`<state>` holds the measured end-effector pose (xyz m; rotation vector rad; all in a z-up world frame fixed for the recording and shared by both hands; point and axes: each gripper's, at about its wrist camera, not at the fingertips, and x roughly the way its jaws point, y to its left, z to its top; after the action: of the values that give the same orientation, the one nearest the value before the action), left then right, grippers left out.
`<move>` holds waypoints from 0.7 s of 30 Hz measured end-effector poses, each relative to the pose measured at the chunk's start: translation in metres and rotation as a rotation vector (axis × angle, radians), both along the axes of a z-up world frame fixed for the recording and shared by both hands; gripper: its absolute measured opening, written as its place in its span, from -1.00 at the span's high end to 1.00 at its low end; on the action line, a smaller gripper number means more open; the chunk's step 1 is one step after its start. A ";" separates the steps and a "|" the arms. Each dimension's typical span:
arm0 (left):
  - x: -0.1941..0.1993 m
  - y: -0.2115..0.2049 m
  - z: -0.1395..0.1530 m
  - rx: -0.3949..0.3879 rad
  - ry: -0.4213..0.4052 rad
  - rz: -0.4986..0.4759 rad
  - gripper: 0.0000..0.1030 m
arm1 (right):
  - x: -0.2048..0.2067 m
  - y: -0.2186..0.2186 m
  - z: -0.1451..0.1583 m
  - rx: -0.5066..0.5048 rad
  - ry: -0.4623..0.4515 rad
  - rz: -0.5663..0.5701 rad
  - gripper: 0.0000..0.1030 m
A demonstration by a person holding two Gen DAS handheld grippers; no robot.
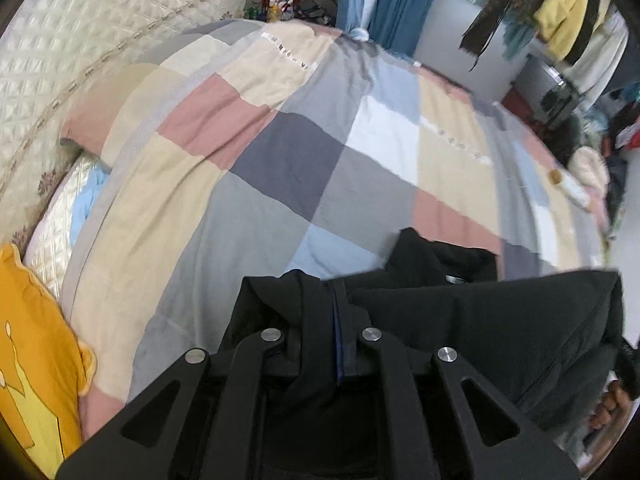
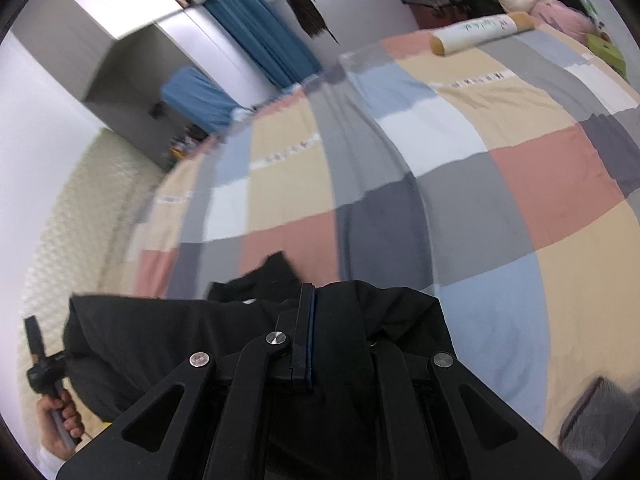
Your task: Fold large clothes
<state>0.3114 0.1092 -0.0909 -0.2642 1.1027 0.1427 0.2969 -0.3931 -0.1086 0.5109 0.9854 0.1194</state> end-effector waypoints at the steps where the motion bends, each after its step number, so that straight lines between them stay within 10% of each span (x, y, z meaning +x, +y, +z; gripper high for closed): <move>1: 0.008 -0.002 -0.009 0.013 0.011 0.009 0.79 | 0.009 0.004 -0.010 -0.023 0.025 0.000 0.94; 14: 0.074 -0.017 -0.095 0.061 0.119 0.026 0.78 | 0.072 0.033 -0.101 -0.121 0.195 0.031 1.00; 21: 0.062 -0.017 -0.091 0.015 0.112 0.020 0.78 | 0.062 0.015 -0.097 0.020 0.183 0.012 0.94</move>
<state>0.3738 0.0923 -0.1815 -0.2561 1.2094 0.1856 0.3591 -0.3786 -0.2061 0.5410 1.1669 0.0941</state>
